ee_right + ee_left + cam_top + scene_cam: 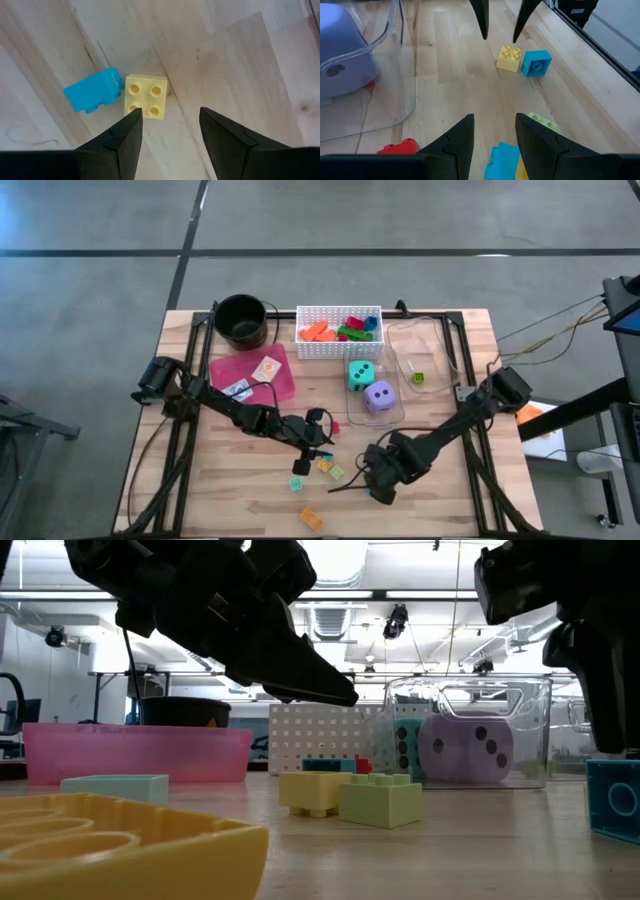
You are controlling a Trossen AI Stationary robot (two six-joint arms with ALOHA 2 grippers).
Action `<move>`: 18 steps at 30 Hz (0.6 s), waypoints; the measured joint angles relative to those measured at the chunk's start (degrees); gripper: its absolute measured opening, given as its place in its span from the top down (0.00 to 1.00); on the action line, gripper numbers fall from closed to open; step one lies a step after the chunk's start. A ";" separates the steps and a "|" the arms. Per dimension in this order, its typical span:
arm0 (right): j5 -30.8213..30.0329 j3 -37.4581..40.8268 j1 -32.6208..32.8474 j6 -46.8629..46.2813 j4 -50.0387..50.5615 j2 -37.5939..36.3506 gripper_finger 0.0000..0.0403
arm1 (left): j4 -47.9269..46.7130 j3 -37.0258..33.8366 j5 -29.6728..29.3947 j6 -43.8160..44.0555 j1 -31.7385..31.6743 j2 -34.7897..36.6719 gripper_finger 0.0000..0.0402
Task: Pick & Place Toys
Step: Put the small light yellow game piece into the right transparent bin
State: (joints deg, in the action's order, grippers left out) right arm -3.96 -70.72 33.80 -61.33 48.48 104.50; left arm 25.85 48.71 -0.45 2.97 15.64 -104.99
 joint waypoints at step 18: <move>1.44 -0.11 0.20 -4.12 -2.82 2.28 0.51 | 0.00 0.00 0.00 0.08 0.00 0.00 0.63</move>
State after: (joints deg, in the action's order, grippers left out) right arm -2.51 -70.83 34.00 -65.45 45.66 106.78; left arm 25.85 48.71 -0.45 3.06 15.64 -104.99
